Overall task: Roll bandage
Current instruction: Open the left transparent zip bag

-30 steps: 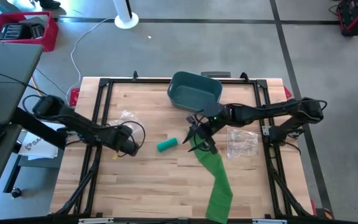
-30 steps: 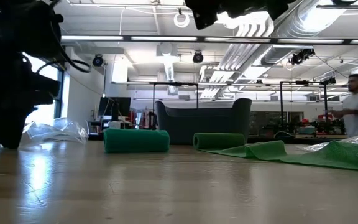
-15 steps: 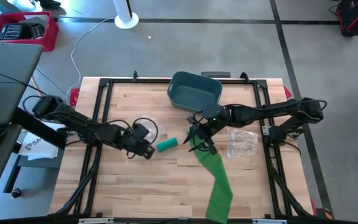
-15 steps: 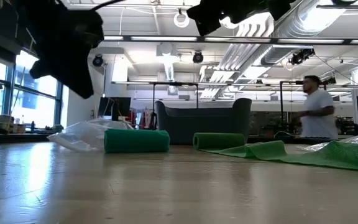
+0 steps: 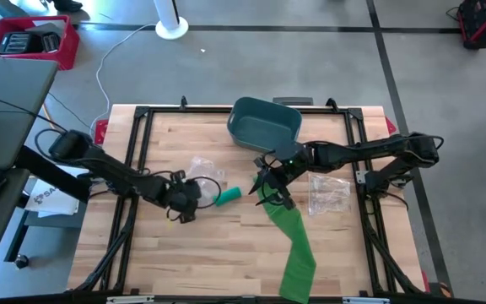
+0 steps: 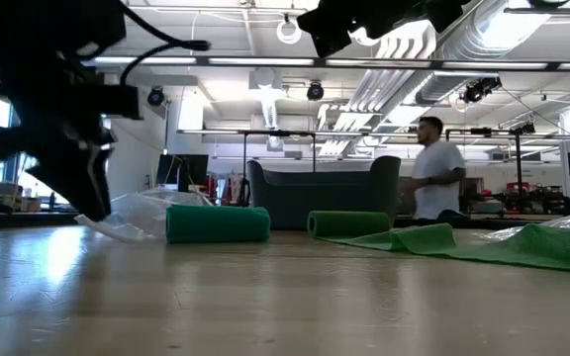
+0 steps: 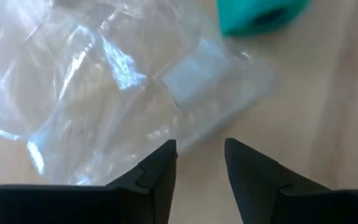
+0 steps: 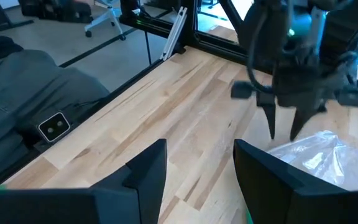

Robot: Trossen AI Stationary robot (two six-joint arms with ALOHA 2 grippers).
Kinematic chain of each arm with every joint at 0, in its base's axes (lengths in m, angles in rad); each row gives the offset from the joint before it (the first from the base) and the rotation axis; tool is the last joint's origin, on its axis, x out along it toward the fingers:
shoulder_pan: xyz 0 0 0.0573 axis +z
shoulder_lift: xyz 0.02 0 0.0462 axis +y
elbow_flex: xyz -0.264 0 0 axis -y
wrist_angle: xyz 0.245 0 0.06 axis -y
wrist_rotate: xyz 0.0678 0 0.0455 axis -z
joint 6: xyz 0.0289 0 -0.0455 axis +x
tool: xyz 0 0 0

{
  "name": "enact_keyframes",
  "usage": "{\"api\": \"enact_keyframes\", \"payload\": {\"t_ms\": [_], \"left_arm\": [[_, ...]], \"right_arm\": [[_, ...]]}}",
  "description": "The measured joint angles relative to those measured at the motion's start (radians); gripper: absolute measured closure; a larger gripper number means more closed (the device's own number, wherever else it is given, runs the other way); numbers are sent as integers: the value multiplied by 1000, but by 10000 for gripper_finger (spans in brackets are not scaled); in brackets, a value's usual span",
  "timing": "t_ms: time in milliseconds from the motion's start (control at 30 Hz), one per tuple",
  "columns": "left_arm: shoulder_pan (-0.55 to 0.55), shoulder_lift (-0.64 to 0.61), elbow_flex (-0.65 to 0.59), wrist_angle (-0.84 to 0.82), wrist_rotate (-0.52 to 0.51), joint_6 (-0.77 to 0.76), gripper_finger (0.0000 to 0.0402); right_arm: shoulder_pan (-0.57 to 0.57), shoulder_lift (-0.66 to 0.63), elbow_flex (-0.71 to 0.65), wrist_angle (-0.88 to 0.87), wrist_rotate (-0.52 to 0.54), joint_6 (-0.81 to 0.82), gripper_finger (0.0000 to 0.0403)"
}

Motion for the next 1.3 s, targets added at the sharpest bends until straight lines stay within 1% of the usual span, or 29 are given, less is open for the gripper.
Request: {"api": "enact_keyframes", "payload": {"t_ms": [67, 133, 200, 267, 367, 433, 467, 533, 633, 700, 767, 867, 1000, 1067, 1133, 1200, 1300], "left_arm": [[29, 25, -39, 112, -2, -16, 264], [56, 55, -75, 197, 28, -42, 266], [73, 83, -92, 249, 61, -82, 277], [78, 104, -92, 270, 82, -125, 299], [73, 102, -92, 267, 107, -176, 356], [65, 80, -95, 245, 120, -237, 388], [61, 63, -98, 232, 127, -272, 393], [50, 20, -100, 214, 125, -348, 390], [33, -60, -109, 136, 82, -483, 397], [21, -118, -104, 130, 40, -559, 400], [9, -172, -104, 138, 4, -604, 400], [-1, -243, -104, 206, -20, -615, 401], [-10, -307, -103, 298, -64, -563, 401], [-11, -325, -102, 318, -64, -530, 401], [-11, -328, -101, 297, -24, -489, 401], [-12, -316, -102, 256, 17, -480, 400], [-12, -282, -102, 176, 95, -450, 386]], "right_arm": [[0, 0, 0, 0, 0, 0, 226], [0, 0, 0, 0, 0, 3, 226], [0, 0, 0, 0, 0, 7, 226], [0, 0, 0, 0, 0, 7, 226], [0, 0, 0, -2, 1, 7, 226], [0, 1, 0, 2, 0, 7, 226], [0, 1, 0, 5, 1, 7, 226], [0, 1, 0, 6, 0, 7, 226], [0, 6, 0, 11, 10, -6, 226], [0, 16, 0, 18, 59, -31, 226], [5, 35, 0, 21, 121, -62, 226], [13, 78, 0, 73, 161, -129, 226], [31, 150, 0, 192, 180, -207, 226], [34, 184, 0, 231, 192, -236, 226], [32, 205, 0, 259, 207, -234, 226], [32, 214, 0, 253, 210, -221, 226], [30, 216, 0, 244, 209, -179, 226]]}}
